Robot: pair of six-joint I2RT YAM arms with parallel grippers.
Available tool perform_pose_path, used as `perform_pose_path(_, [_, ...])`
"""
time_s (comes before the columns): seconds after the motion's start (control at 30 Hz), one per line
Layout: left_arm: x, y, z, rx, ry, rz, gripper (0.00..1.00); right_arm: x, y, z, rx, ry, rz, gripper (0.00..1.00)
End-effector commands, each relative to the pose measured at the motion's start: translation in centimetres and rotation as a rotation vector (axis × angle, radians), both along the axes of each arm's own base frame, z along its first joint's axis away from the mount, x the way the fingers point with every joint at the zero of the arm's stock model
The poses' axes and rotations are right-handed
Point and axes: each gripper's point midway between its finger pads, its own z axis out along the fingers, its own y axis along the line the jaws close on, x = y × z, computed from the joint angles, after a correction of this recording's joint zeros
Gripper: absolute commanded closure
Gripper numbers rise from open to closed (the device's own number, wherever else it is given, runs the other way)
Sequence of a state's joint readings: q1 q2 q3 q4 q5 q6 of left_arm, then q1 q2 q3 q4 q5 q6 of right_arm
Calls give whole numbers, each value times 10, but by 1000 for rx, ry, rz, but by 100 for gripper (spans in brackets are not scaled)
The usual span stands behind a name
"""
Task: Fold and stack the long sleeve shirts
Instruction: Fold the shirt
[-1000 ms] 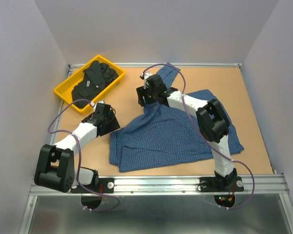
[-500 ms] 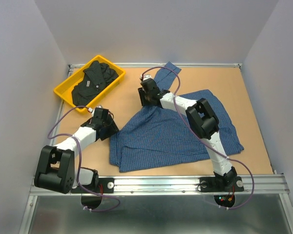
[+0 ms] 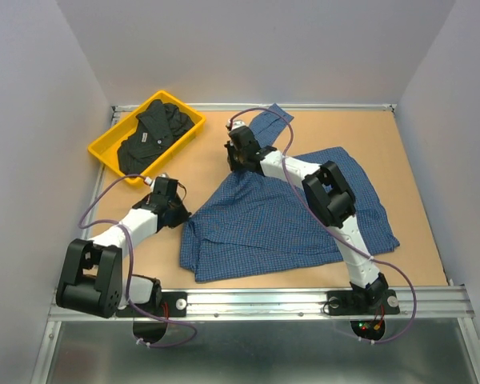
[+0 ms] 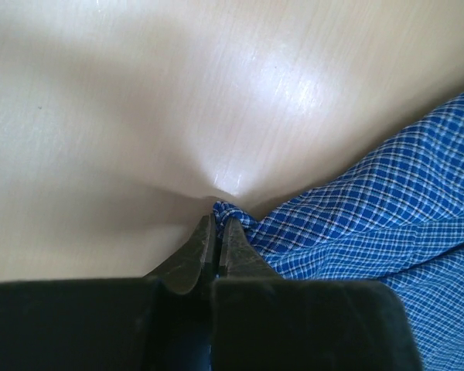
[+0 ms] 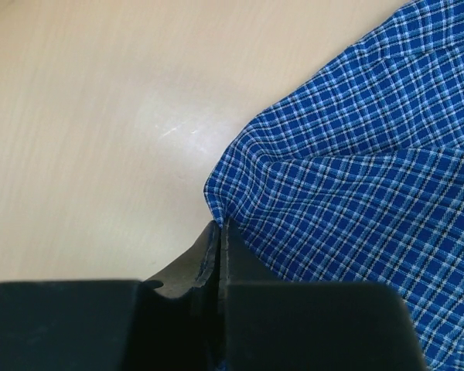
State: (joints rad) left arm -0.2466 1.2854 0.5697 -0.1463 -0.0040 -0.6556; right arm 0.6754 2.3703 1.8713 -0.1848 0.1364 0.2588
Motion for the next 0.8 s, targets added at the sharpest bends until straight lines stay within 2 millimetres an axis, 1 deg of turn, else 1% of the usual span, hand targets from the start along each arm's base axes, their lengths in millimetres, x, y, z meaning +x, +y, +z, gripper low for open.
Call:
perform_pose_path(0.0, [-1,7,19,6,-53,39,100,7,31,98,220,-141,51,99])
perform_pose_path(0.03, [0,10,28,11,-85,58,100,1,33,97,251,-141,72,99])
perform_pose_path(0.07, [0,13,31,14,-96,73,100,-1,34,128,309,-193,83,99])
perform_pose_path(0.1, [-3,15,36,15,-110,85,100,-3,41,150,400,-235,105,99])
perform_pose_path(0.13, [-4,18,38,23,-116,101,100,-11,31,134,417,-212,100,99])
perform_pose_path(0.17, [-5,18,40,16,-122,109,100,-17,27,162,494,-258,113,99])
perform_pose_path(0.2, [-7,19,40,13,-125,113,100,-23,21,167,550,-279,116,100])
perform_pose_path(0.23, [-10,20,41,11,-128,120,100,-23,18,195,684,-346,116,99])
perform_pose_path(0.27, [-11,20,40,4,-127,125,100,-24,0,182,703,-330,77,100])
perform_pose_path(0.3, [-12,19,40,-1,-129,127,100,-23,-5,182,742,-324,55,99])
perform_pose_path(0.33, [-16,19,36,-6,-117,129,100,-17,-14,184,756,-339,34,99])
perform_pose_path(0.37, [-17,18,34,-12,-113,131,100,-16,-17,177,754,-327,23,99])
perform_pose_path(0.43, [-19,17,32,-27,-108,136,100,-15,-22,154,762,-271,5,99])
perform_pose_path(0.47, [-20,17,31,-28,-106,141,100,-10,-28,146,765,-254,-14,99])
perform_pose_path(0.5, [-21,17,30,-29,-106,144,100,-10,-31,136,772,-224,-32,96])
perform_pose_path(0.53, [-20,18,31,-29,-111,153,100,-6,-36,122,761,-206,-55,92])
perform_pose_path(0.57, [-21,19,31,-27,-107,155,100,-5,-37,115,754,-194,-62,88])
perform_pose_path(0.6, [-21,19,31,-25,-108,160,100,-4,-38,108,748,-180,-65,81])
perform_pose_path(0.63, [-21,22,31,-15,-110,169,100,-4,-38,101,731,-164,-61,80])
perform_pose_path(0.7, [-21,23,33,-13,-115,176,100,-2,-37,92,682,-147,-53,77])
perform_pose_path(0.73, [-20,23,34,-14,-118,176,99,-1,-37,92,665,-146,-49,75])
perform_pose_path(0.77, [-20,23,34,-15,-120,176,95,0,-38,93,644,-149,-46,69])
